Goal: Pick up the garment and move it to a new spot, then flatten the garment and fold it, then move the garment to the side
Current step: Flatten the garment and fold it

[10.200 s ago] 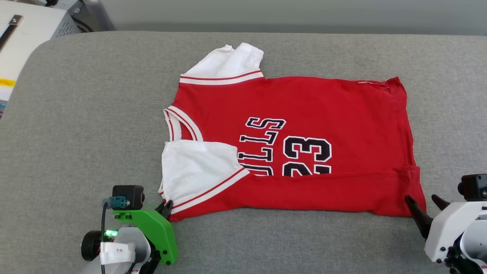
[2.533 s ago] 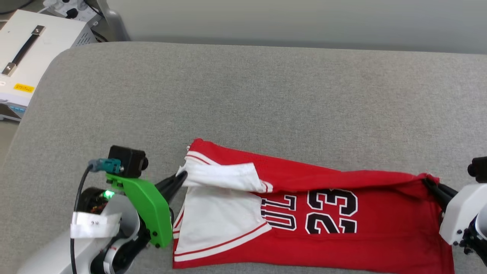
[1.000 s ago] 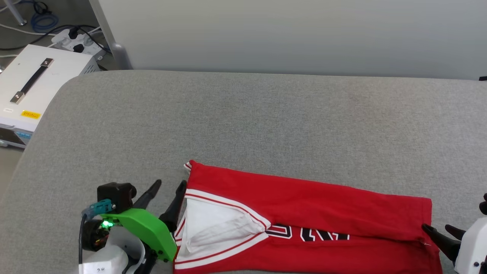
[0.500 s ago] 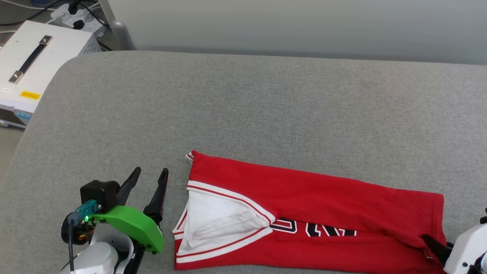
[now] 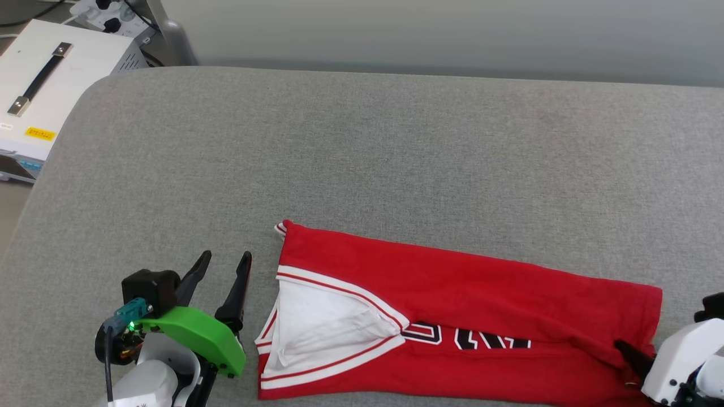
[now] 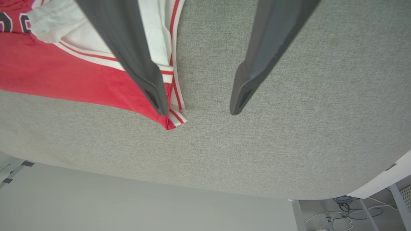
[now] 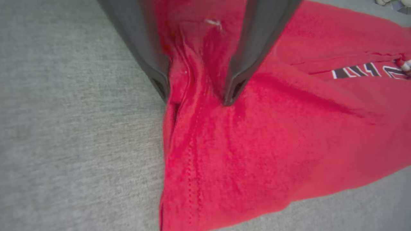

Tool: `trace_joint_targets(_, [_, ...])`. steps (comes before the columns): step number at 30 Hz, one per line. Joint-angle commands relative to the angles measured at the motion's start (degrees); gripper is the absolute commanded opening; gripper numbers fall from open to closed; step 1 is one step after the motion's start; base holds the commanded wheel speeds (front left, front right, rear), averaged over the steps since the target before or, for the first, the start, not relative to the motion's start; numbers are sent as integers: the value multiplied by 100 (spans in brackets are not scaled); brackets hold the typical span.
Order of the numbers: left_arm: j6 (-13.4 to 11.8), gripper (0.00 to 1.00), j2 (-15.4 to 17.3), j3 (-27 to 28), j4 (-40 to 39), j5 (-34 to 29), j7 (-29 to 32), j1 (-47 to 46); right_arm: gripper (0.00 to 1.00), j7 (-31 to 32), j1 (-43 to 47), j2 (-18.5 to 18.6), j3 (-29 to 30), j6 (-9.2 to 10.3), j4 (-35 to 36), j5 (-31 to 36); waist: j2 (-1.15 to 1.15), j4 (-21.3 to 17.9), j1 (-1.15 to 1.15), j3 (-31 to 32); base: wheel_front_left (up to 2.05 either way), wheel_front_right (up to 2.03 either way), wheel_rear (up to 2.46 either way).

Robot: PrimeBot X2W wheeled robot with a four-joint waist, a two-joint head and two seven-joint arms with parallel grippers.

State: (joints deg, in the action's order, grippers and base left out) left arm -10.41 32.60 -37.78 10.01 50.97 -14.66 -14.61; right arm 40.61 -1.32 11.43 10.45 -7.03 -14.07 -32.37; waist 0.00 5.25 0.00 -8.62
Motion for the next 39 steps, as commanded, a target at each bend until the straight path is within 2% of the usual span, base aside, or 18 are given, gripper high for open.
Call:
trace_joint_targets(1, [33, 100, -30, 17, 29, -94, -33, 70, 0, 29, 52, -246, -263, -46, -192, -118, 0, 5, 0, 35, 0, 0, 0])
trace_joint_targets(9, [59, 100, -62, 9, 125, -69, -33, 173, 0, -413, 100, 275, -303, -46, -156, -66, 0, -3, 0, 271, 0, 0, 0])
trace_joint_targets(21, [79, 100, -129, -16, 157, -53, -33, 243, 0, -854, -10, 1165, 155, -46, -358, 352, 0, -25, 0, 455, 0, 0, 0])
trace_joint_targets(27, [77, 100, -181, 3, 177, -46, -33, 312, 0, -736, -13, 1123, 251, -46, -243, 296, 0, -36, 0, 572, 0, 0, 0])
trace_joint_targets(33, [83, 100, -248, 58, 206, -43, -34, 423, 0, -387, 281, 911, 95, -46, 587, 150, 0, -29, 0, 752, 0, 0, 0])
trace_joint_targets(39, [110, 100, -306, 136, 213, -66, -34, 484, 0, 69, 510, 525, -141, -46, 1453, 116, 0, 32, 0, 827, 0, 0, 0])
